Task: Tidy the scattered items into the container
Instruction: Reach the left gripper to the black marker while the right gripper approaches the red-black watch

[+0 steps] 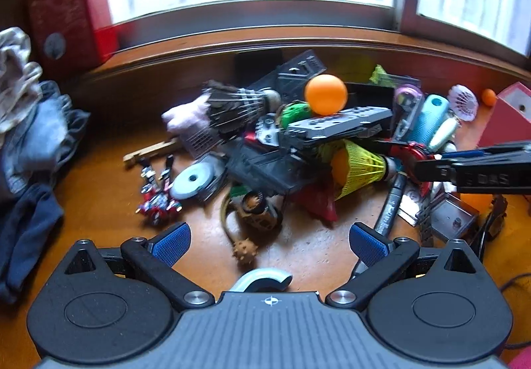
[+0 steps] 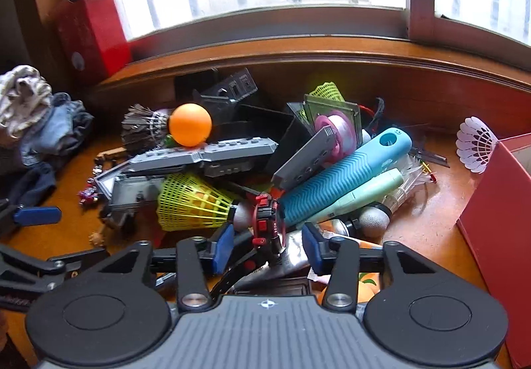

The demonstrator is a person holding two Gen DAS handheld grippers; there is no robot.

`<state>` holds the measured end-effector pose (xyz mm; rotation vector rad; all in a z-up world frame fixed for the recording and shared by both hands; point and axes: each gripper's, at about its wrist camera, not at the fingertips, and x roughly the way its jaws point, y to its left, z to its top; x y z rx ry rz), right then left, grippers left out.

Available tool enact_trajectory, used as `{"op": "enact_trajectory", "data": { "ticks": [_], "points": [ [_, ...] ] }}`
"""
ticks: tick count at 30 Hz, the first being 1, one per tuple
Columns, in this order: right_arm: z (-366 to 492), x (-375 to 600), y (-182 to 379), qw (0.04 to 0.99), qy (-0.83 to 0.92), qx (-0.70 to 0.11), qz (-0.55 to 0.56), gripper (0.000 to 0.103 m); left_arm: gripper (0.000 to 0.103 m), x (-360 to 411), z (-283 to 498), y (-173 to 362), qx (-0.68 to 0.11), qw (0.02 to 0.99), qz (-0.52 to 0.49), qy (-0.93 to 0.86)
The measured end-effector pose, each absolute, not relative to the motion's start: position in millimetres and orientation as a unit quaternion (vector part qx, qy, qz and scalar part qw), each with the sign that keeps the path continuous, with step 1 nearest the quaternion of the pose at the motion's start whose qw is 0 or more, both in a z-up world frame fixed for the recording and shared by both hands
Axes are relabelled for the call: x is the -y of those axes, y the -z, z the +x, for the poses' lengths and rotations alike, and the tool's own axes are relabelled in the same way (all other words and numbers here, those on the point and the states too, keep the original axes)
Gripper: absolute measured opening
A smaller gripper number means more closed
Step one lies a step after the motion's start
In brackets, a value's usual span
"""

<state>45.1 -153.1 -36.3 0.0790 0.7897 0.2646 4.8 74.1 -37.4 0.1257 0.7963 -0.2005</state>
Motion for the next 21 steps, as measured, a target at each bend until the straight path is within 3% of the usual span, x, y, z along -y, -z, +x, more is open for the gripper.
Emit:
{"op": "enact_trajectory", "data": {
  "ticks": [9, 11, 12, 21],
  "points": [
    [59, 141, 48, 0.910, -0.112, -0.400, 0.021, 0.034, 0.103, -57, 12, 47, -0.389, 0.904, 0.078, 0.161],
    [59, 139, 48, 0.912, -0.109, -0.395, 0.016, 0.021, 0.103, -55, 13, 49, -0.392, 0.901, 0.077, 0.168],
    [59, 138, 48, 0.914, -0.106, -0.392, 0.013, 0.020, 0.103, -55, 14, 50, -0.394, 0.900, 0.076, 0.170],
    [46, 139, 34, 0.925, -0.090, -0.370, 0.003, 0.020, 0.103, -55, 14, 52, -0.398, 0.897, 0.073, 0.177]
  ]
}}
